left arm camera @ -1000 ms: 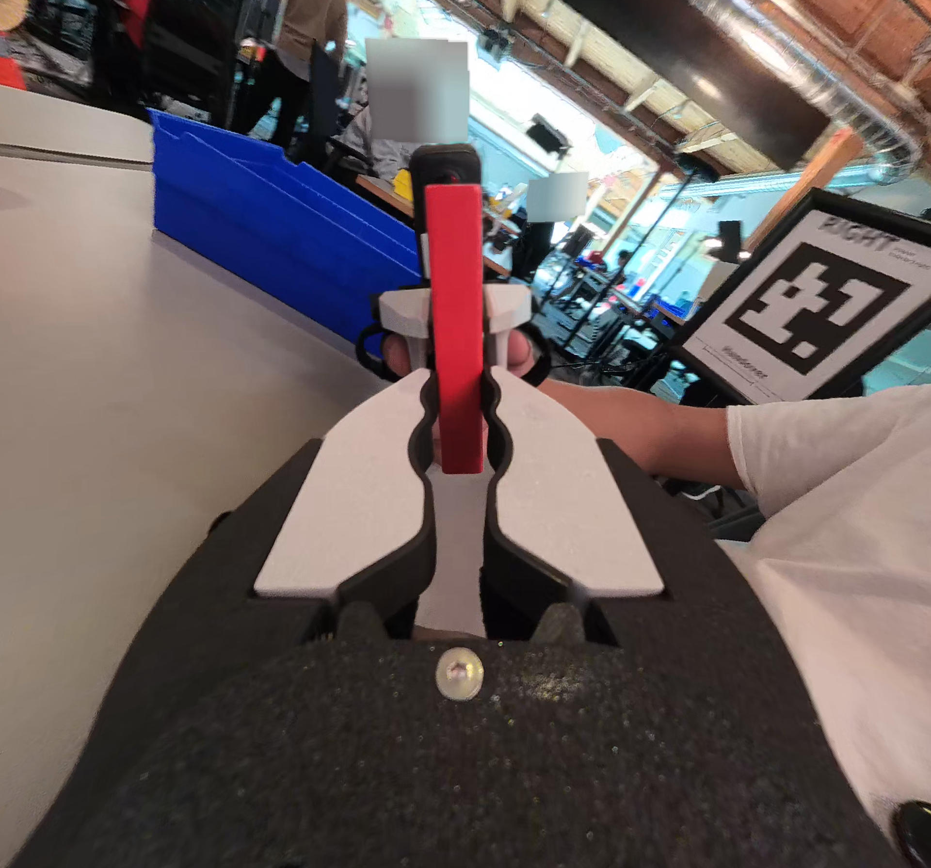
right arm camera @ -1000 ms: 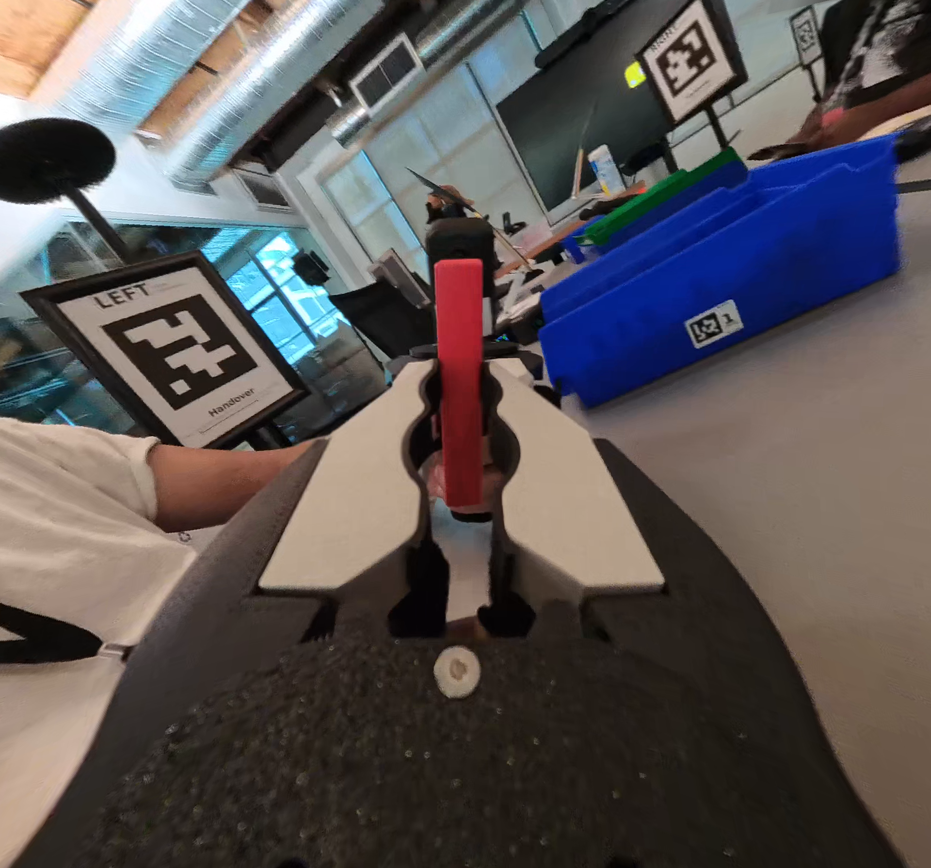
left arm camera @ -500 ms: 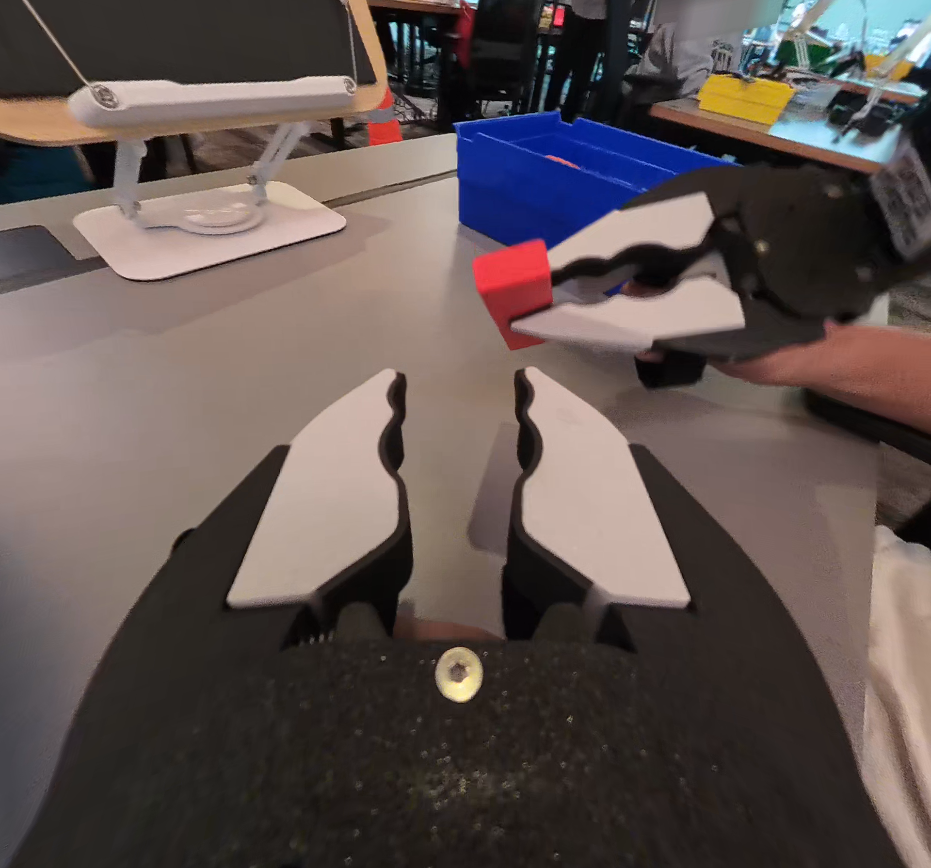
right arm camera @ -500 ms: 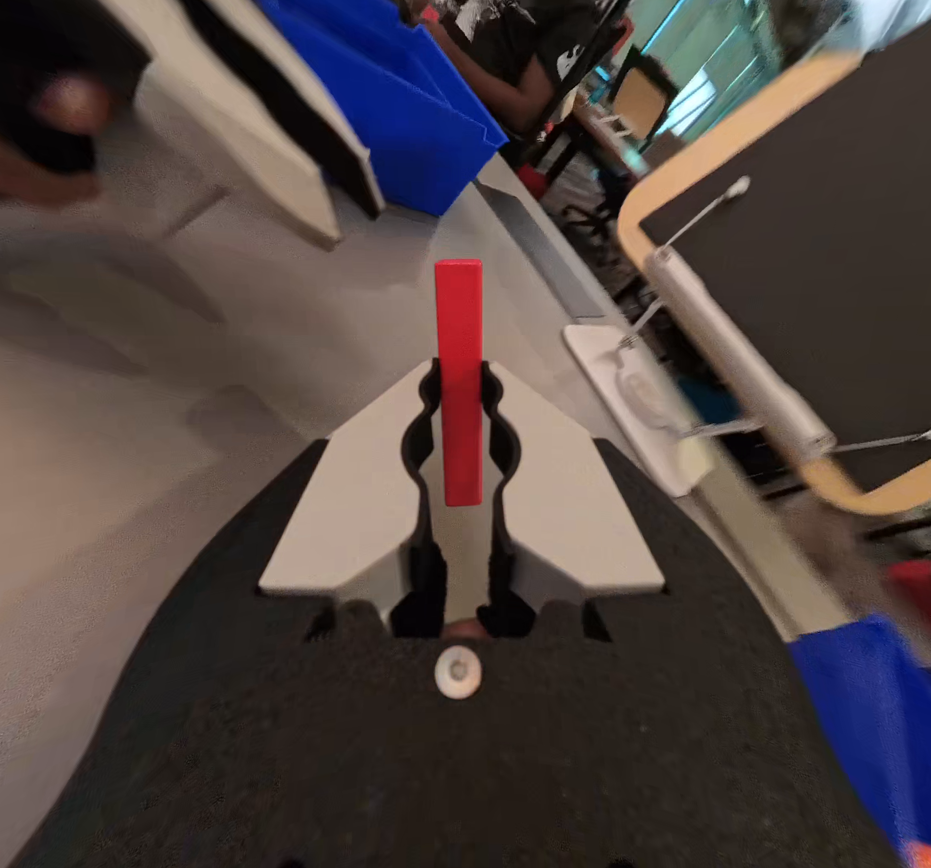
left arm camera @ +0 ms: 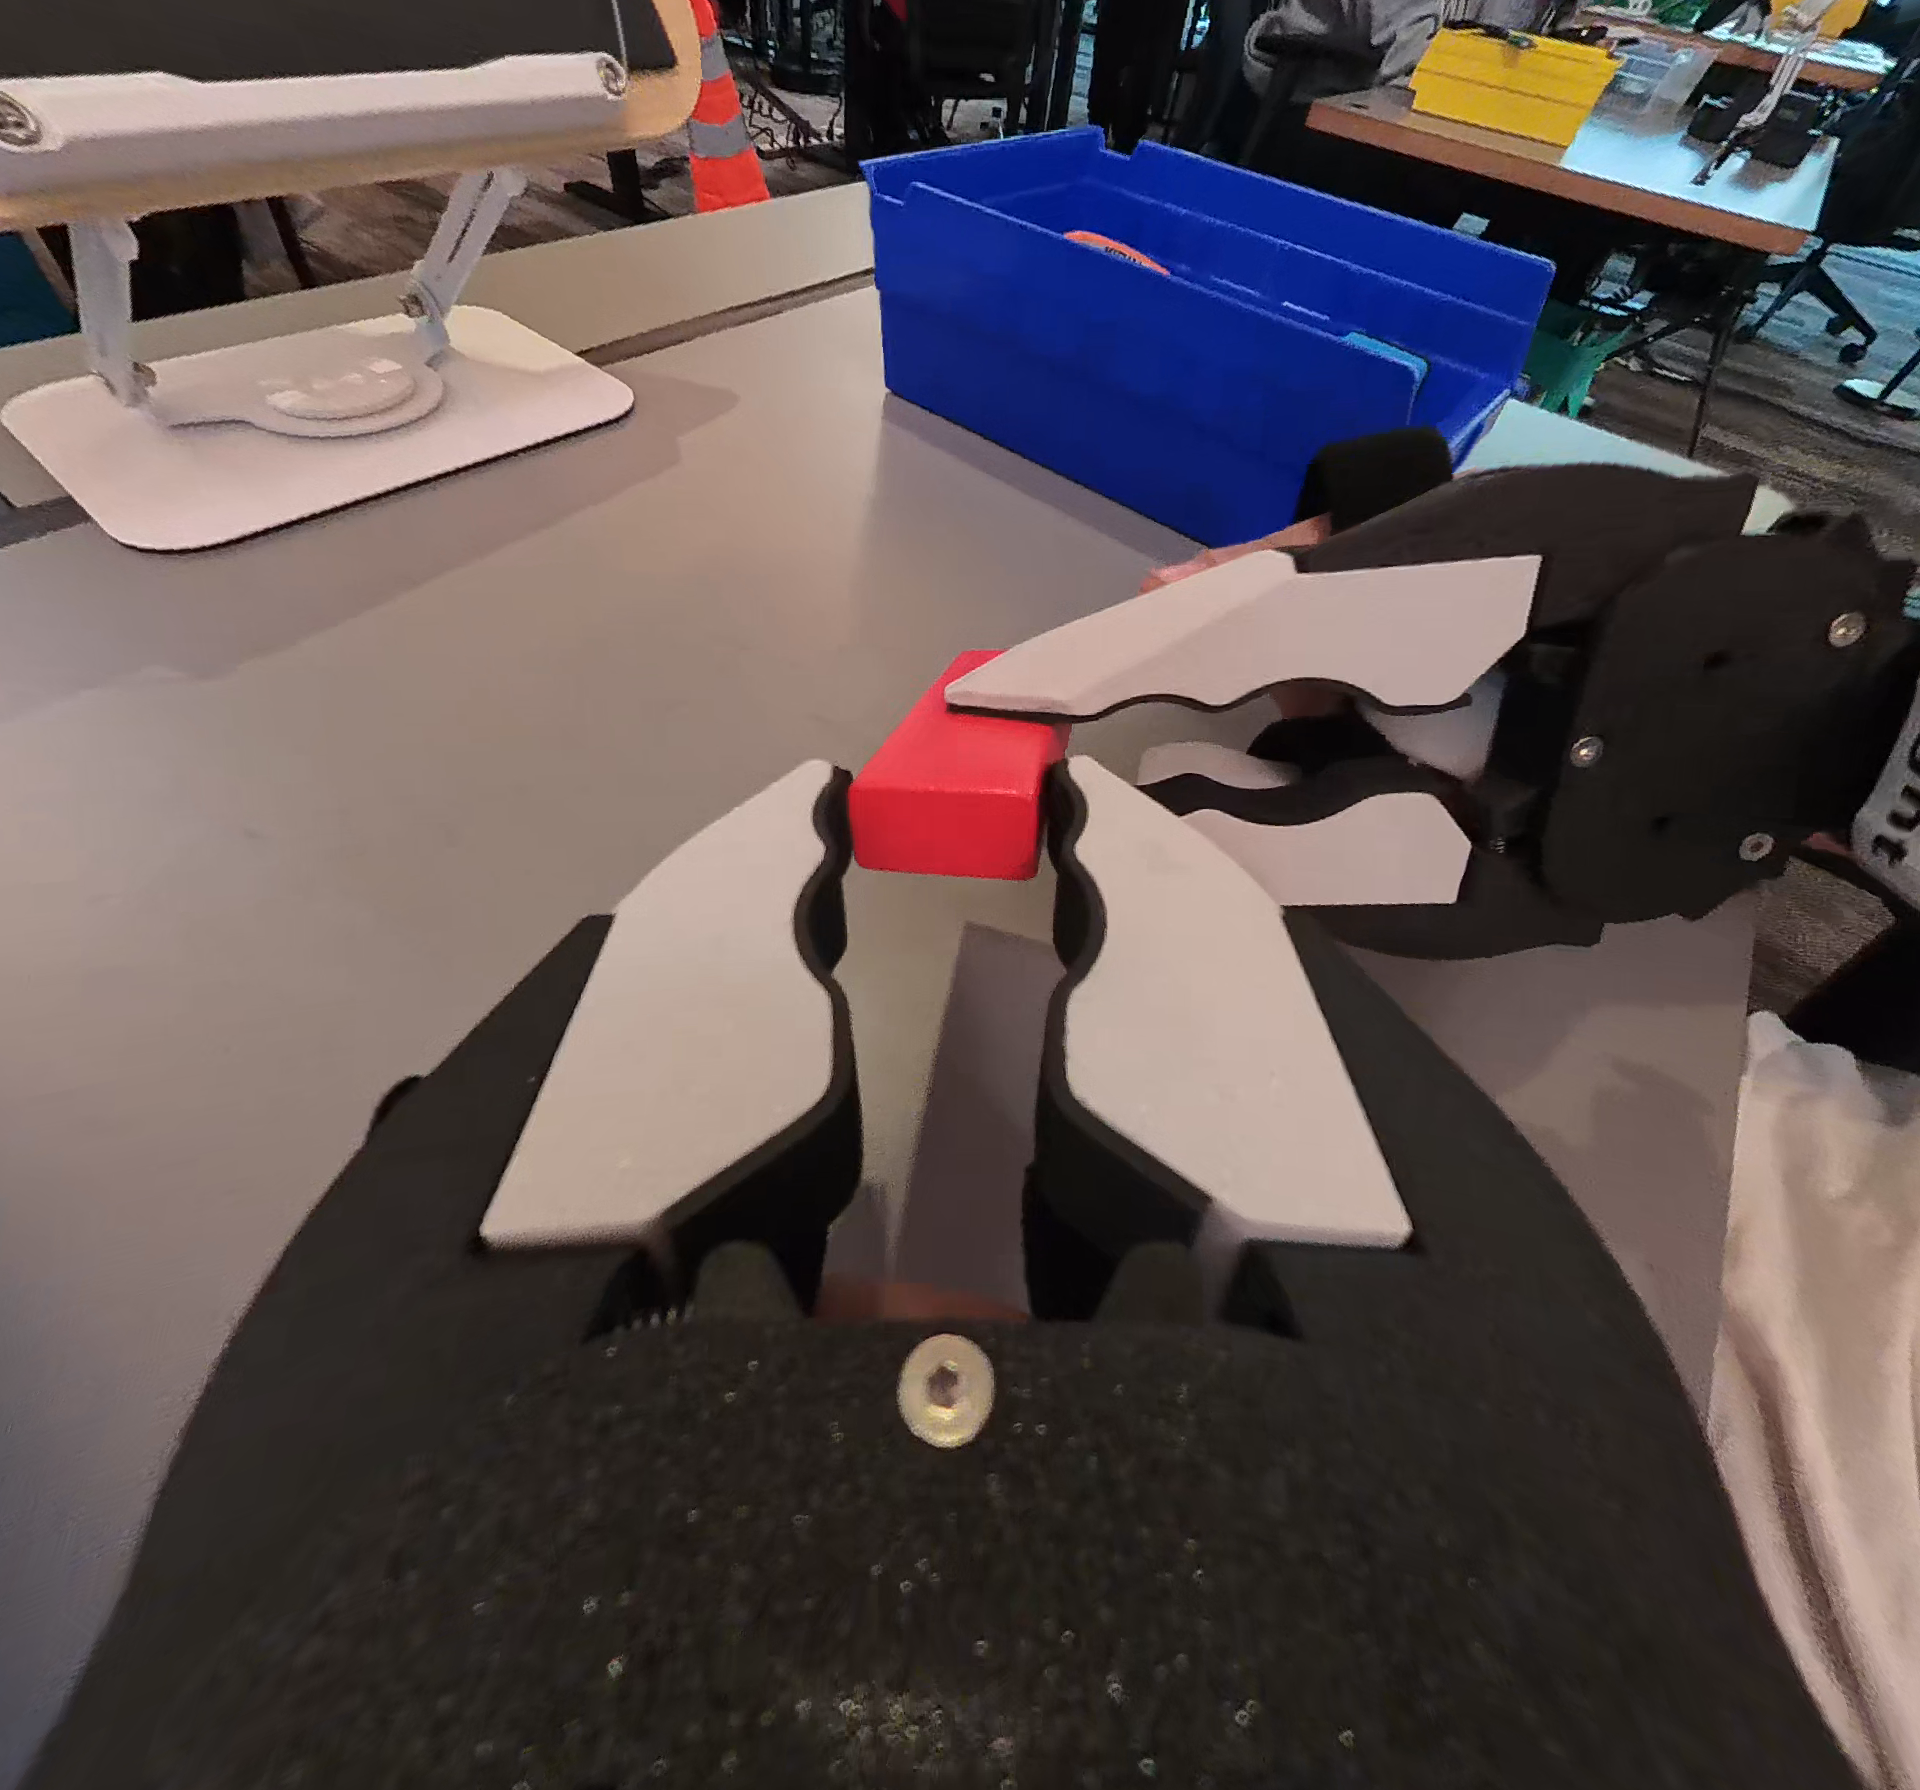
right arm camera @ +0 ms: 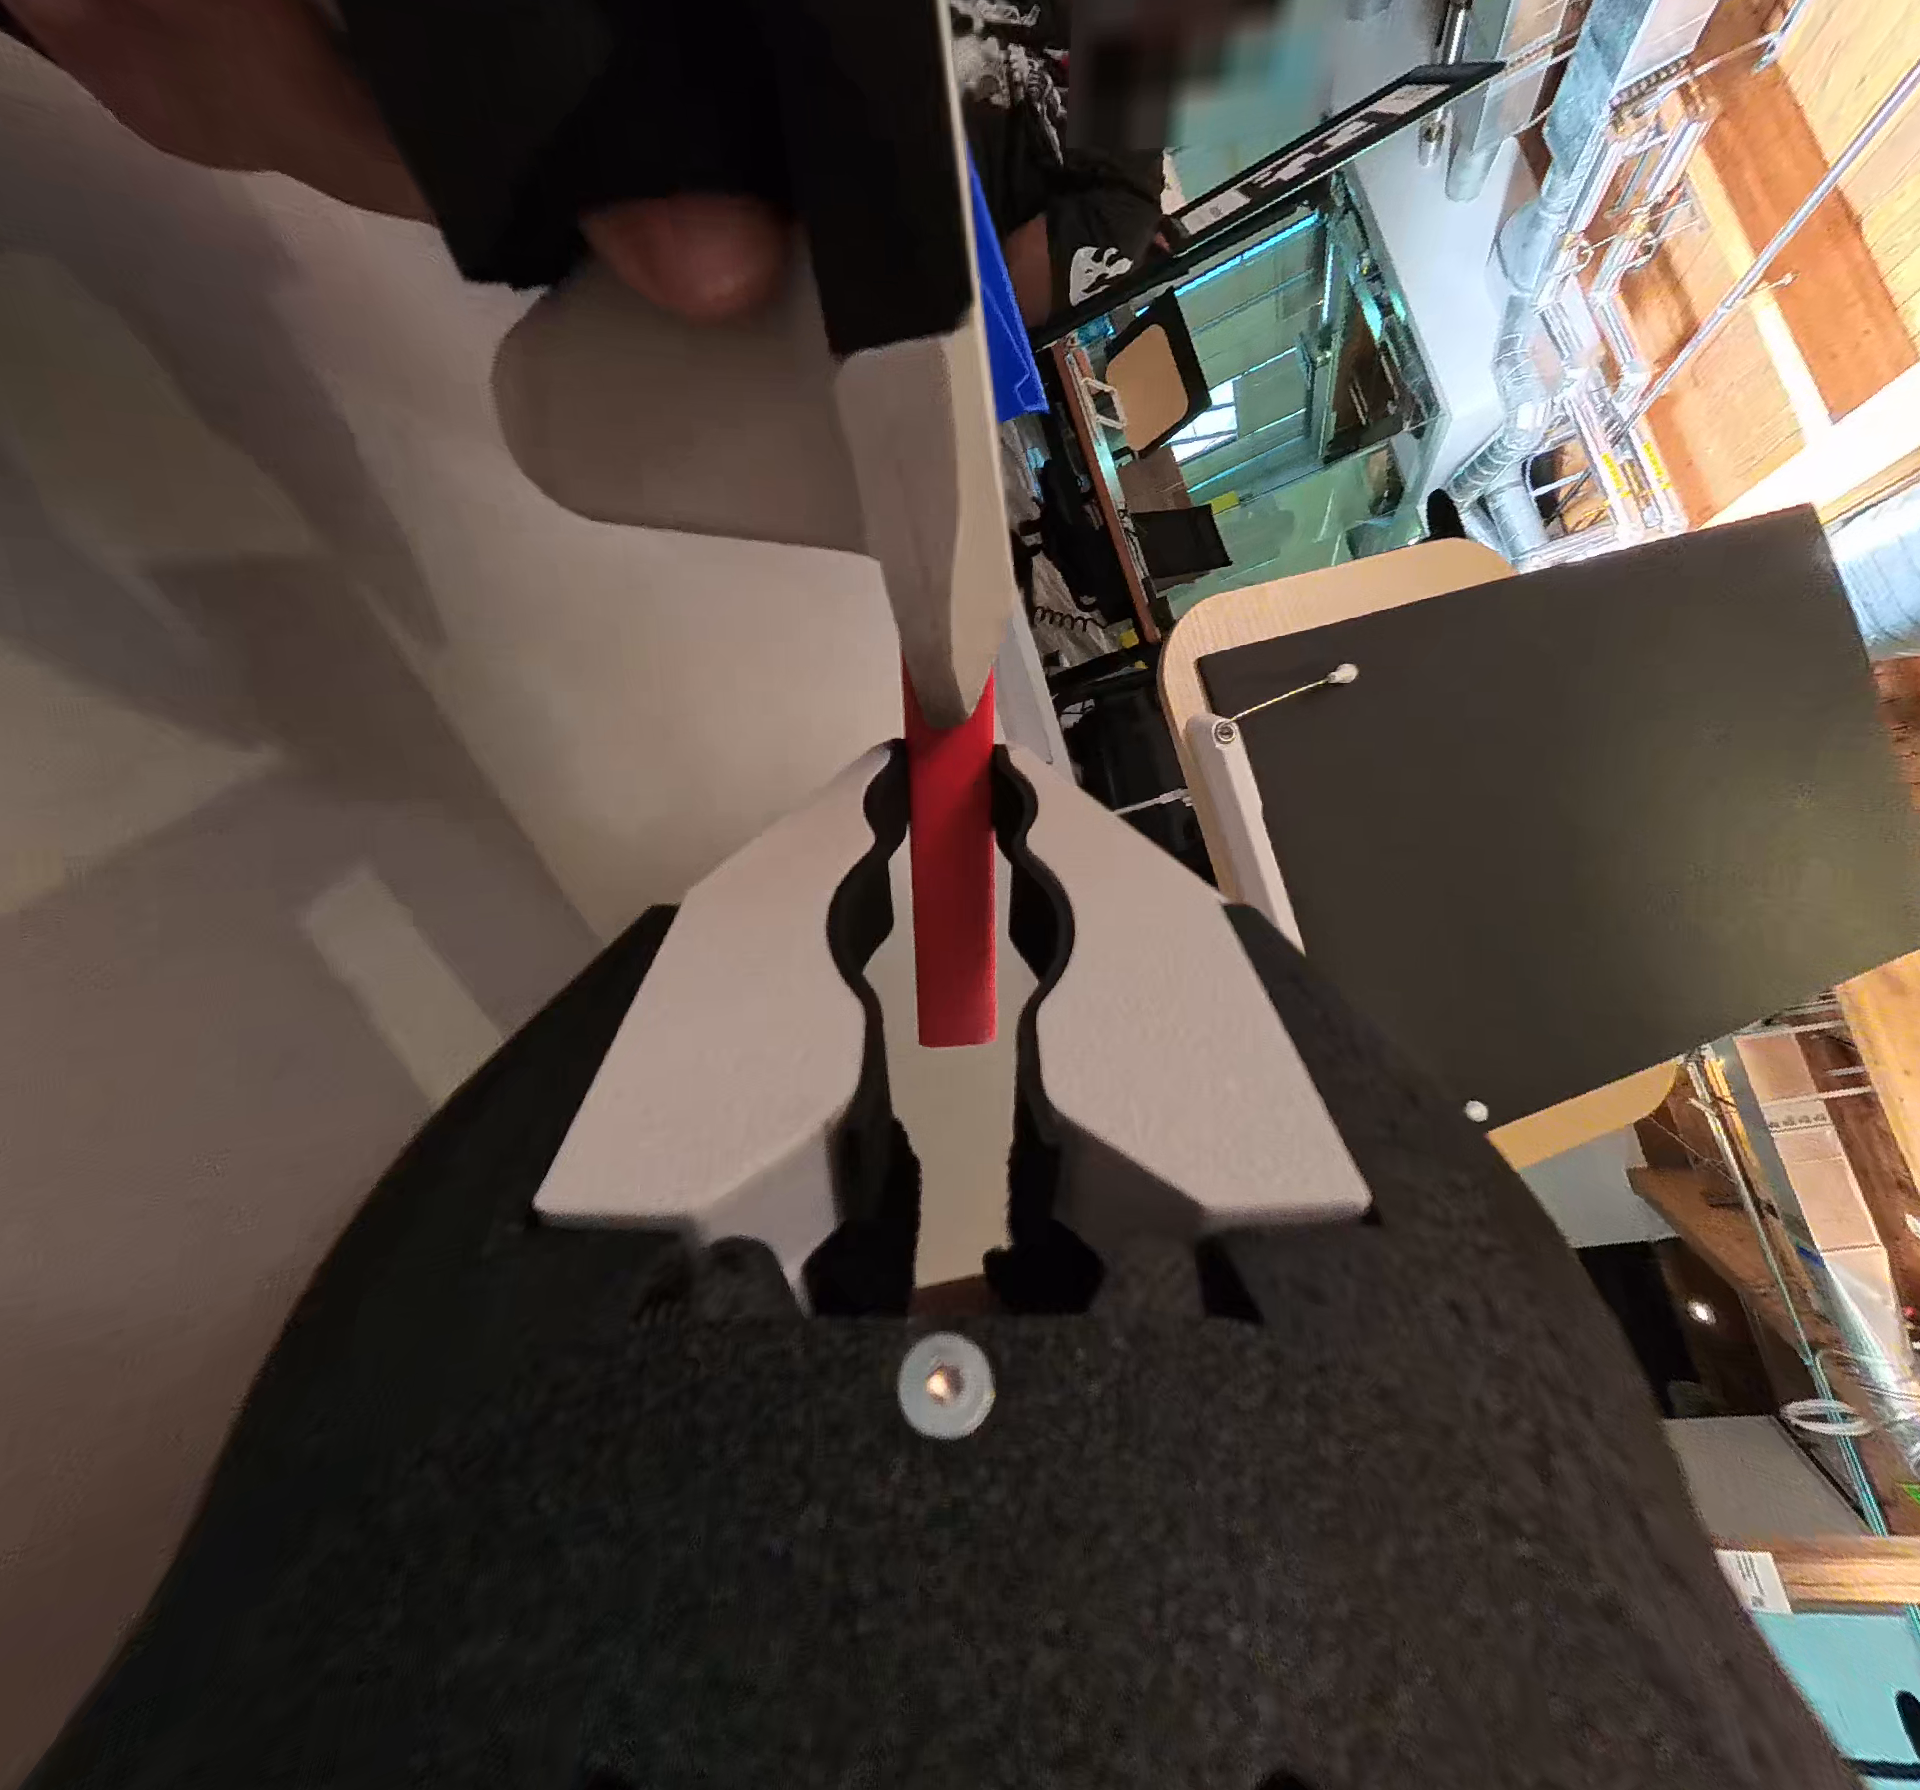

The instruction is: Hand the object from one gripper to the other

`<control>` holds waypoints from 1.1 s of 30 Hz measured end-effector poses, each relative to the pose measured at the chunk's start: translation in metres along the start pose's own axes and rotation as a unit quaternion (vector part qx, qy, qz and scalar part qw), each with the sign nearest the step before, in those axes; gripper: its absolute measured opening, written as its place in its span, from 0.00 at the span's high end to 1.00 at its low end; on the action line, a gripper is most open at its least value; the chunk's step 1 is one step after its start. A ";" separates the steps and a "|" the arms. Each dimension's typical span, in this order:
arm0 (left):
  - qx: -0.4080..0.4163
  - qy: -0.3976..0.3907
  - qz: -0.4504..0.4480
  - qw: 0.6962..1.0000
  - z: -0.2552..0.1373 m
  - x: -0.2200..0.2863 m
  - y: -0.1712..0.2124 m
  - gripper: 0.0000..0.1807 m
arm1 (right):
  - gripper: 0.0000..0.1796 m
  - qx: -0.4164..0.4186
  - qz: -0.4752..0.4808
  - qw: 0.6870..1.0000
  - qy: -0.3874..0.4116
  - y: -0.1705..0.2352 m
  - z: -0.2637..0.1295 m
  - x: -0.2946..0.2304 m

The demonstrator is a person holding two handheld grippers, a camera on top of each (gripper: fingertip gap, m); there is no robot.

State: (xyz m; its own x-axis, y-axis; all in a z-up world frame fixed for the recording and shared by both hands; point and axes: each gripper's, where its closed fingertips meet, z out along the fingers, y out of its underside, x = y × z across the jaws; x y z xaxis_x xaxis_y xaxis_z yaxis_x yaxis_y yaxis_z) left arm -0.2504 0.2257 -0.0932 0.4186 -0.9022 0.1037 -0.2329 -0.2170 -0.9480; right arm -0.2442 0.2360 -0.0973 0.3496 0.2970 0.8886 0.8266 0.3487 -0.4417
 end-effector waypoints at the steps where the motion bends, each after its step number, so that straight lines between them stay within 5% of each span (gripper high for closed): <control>1: -0.003 -0.003 0.002 1.000 0.000 -0.001 0.000 0.80 | 0.91 0.001 -0.004 1.000 0.006 0.000 0.000 0.000; 9: 0.009 -0.038 0.031 0.999 -0.006 -0.009 -0.008 0.81 | 0.81 -0.011 -0.004 0.999 0.036 0.006 0.003 -0.003; 16: 0.061 -0.105 0.091 0.988 -0.031 -0.029 -0.033 0.81 | 0.78 -0.013 0.268 0.963 0.008 0.033 -0.001 0.031; 18: 0.080 -0.111 0.123 0.983 -0.036 -0.026 -0.039 0.81 | 0.77 0.005 0.413 0.910 -0.050 0.035 0.001 0.030; 20: 0.101 -0.095 0.167 0.976 -0.038 -0.013 -0.044 0.81 | 0.76 0.043 0.553 0.819 -0.145 0.029 -0.001 0.022; 25: 0.143 -0.038 0.263 0.953 -0.042 0.020 -0.048 0.81 | 0.74 0.147 0.733 0.508 -0.428 -0.009 -0.032 0.025; 28: 0.149 0.011 0.288 0.946 -0.041 0.039 -0.042 0.81 | 0.74 0.175 0.750 0.361 -0.526 -0.018 -0.050 0.032; 30: 0.143 0.024 0.297 0.944 -0.038 0.045 -0.038 0.81 | 0.78 0.184 0.746 0.328 -0.550 -0.021 -0.056 0.035; 33: 0.141 0.026 0.305 0.941 -0.036 0.048 -0.036 0.81 | 0.87 0.165 0.727 0.356 -0.564 -0.020 -0.059 0.025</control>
State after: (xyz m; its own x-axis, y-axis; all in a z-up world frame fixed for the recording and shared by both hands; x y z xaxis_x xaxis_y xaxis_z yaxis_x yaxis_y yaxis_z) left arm -0.2535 0.1763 -0.0431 0.2368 -0.8453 -0.4790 -0.1707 0.4491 -0.8770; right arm -0.2261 0.1835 -0.0585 -0.2512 0.4802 -0.8404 -0.0275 -0.8715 -0.4897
